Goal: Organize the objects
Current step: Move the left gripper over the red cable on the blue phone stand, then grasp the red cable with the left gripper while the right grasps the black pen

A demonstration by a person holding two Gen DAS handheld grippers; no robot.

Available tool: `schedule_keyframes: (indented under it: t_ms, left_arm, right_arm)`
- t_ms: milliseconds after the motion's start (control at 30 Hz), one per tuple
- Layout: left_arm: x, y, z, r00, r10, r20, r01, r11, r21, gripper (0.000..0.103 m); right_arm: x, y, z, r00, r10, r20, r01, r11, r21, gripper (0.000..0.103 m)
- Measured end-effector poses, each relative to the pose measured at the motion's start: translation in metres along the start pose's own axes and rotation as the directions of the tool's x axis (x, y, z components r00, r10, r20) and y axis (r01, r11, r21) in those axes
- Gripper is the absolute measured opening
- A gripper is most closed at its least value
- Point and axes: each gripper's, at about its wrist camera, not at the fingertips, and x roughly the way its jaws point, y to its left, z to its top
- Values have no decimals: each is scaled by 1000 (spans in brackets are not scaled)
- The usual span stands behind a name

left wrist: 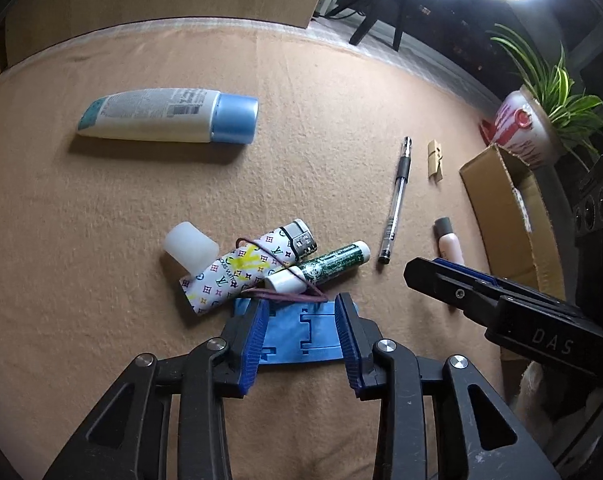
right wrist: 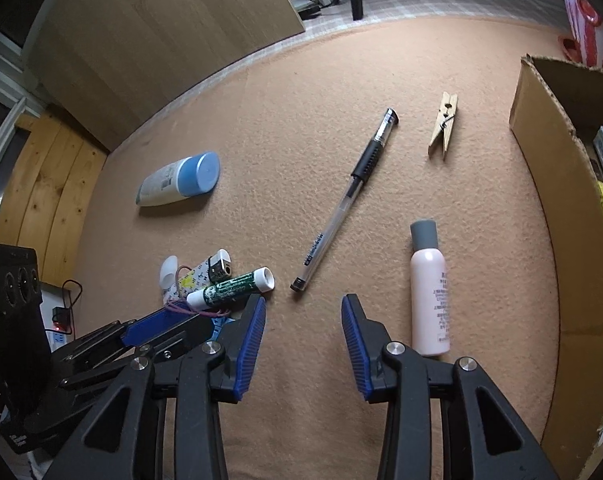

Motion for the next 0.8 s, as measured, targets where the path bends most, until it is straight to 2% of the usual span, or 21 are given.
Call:
schedule_keyframes:
  t_ms: [100,167,333,500,567,667,733,800]
  left_arm:
    - [-5,3,1,1000,-27,-1,27,999,-36,39]
    - [-6,-2,2,1000,-9,8,9,1000,-20,39]
    - [6,1,5,1000,0,-27,-2,997,-76,39]
    - [7,-3,6,1000,25,-7,-25,997,-75,40]
    - [6,-3,6,1000,22,5,-22,997,-74,35]
    - [5,6,6,1000,0,5,1,995,-98,14]
    - [3,14,5,1000,-18,4,18,993,-117,6]
    - [1,20,4,999,-35,9,36,991,-131,5]
  right_arm:
    - [0,1,2,1000,-5,6,5,1000,-2,36]
    - [1,0,3,1000,-1,3,1,1000,1,36]
    - [4,1,4,1000,-11,2,11,1000,-8,36]
    - [7,-1,12,998,-54,11,54,999,3,36]
    - [8,-2,16,998,-64,15,64,998,9,36]
    - [11,-4,23,997,-71,11,71,997,23,36]
    - [14,-6,26,998,-69,8,68,997,31,36]
    - [17,-7,30,998,-70,4,70,997,35,36]
